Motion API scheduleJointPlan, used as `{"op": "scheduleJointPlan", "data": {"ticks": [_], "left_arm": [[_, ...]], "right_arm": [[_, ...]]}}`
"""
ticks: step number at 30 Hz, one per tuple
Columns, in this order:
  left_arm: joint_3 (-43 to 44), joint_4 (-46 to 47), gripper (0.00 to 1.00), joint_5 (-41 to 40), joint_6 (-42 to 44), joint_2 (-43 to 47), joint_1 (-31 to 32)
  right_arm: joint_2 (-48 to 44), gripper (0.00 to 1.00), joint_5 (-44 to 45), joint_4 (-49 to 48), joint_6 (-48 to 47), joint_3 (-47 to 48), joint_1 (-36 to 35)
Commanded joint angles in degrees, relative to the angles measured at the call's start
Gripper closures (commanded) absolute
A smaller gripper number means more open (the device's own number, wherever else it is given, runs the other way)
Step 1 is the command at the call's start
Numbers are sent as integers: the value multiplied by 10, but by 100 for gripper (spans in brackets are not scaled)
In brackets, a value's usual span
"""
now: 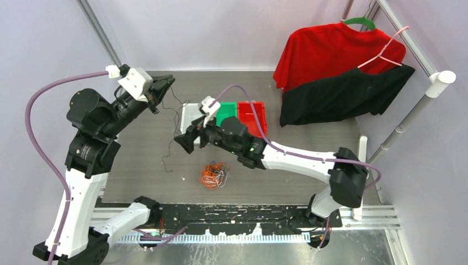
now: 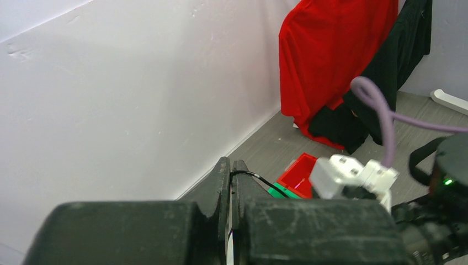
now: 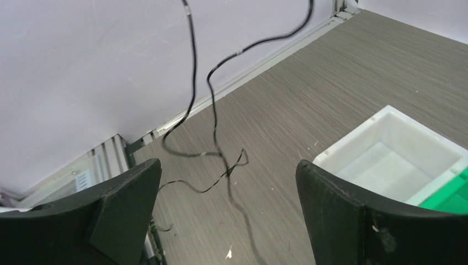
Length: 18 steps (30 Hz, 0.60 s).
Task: Untangle the cables
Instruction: Place the cable in the bin.
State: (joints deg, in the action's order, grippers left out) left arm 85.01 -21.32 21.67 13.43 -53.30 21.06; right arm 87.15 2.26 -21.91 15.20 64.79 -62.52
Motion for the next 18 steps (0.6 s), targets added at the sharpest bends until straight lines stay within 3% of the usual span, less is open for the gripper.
{"op": "scheduleJointPlan", "data": {"ticks": [1,3,5,8,11,13,18], "left_arm": [[4,23,100,5,-14,9,2],[4,21,100,4,-14,11,2],[5,20,100,1,-14,14,2],[3,11,100,-2,-14,22,3],[-13,6,100,-12,-9,41,2],[-37,6,100,-24,1,57,2],[-127,2,100,-61,20,102,2]], "right_arm": [[48,6,14,-47,-44,70,-4],[66,10,24,-53,-45,82,-4],[77,23,35,-58,-36,90,2],[86,60,16,-71,20,89,33],[97,88,-51,-107,109,80,84],[108,97,-74,-145,181,70,116],[141,99,-113,-224,332,67,173]]}}
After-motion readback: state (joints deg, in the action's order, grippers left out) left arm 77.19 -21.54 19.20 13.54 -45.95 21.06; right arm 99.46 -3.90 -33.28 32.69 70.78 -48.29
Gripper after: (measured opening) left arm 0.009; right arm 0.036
